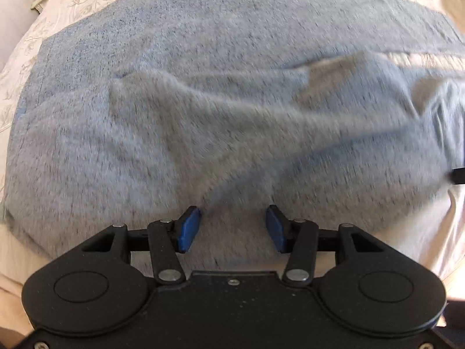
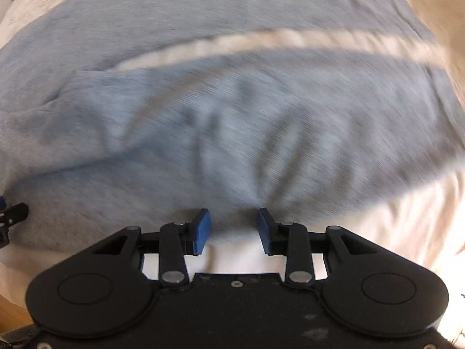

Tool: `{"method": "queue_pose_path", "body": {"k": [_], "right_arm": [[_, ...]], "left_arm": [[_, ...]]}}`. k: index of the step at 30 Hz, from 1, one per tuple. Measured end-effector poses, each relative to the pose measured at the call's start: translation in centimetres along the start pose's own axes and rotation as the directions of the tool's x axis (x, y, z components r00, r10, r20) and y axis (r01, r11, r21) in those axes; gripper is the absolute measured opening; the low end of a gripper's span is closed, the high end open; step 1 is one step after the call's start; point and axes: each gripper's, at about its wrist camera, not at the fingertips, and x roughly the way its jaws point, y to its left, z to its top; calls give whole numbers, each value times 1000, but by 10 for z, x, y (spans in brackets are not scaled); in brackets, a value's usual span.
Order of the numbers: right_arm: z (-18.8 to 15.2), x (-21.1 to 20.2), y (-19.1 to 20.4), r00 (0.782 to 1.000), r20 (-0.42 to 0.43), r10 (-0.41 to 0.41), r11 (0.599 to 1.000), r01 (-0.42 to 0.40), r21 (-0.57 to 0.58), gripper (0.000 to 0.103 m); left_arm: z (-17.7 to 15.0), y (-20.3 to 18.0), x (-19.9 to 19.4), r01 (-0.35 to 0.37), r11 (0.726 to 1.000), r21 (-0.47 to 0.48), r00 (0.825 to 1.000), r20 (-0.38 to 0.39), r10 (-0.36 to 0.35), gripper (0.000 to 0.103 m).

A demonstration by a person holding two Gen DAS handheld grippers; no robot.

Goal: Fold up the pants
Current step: 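Move both grippers down over the grey pants toward the leg cuffs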

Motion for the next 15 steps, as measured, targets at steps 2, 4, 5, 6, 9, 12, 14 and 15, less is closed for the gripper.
{"method": "queue_pose_path", "body": {"k": [2, 4, 5, 6, 9, 12, 14, 15], "right_arm": [[-6, -5, -20, 1000, -10, -13, 999, 13, 40, 34], [-12, -19, -43, 999, 36, -21, 996, 18, 84, 36], [-14, -27, -54, 997, 69, -23, 993, 15, 116, 40], [-16, -34, -67, 995, 99, -29, 987, 13, 160, 42], [-19, -45, -109, 988, 140, -65, 947, 17, 319, 44], [-20, -47, -148, 982, 171, -82, 890, -5, 455, 44], [-19, -47, -173, 976, 191, -102, 854, -13, 521, 44], [-12, -46, -187, 973, 201, -117, 837, -12, 547, 44]], "left_arm": [[-1, -5, -1, 0, 1000, -21, 1000, -14, 0, 56], [0, -10, -2, -14, 999, -43, 1000, -13, 13, 56], [0, -13, -3, -25, 998, -49, 1000, -11, 24, 56], [2, -16, -2, -37, 998, -51, 999, -10, 36, 56], [4, -23, 1, -59, 996, -62, 998, -3, 59, 56], [15, -33, 1, -66, 995, -74, 998, 9, 67, 56], [16, -40, -4, -69, 995, -69, 997, 28, 71, 56], [18, -43, -6, -69, 995, -65, 997, 38, 71, 56]]}}
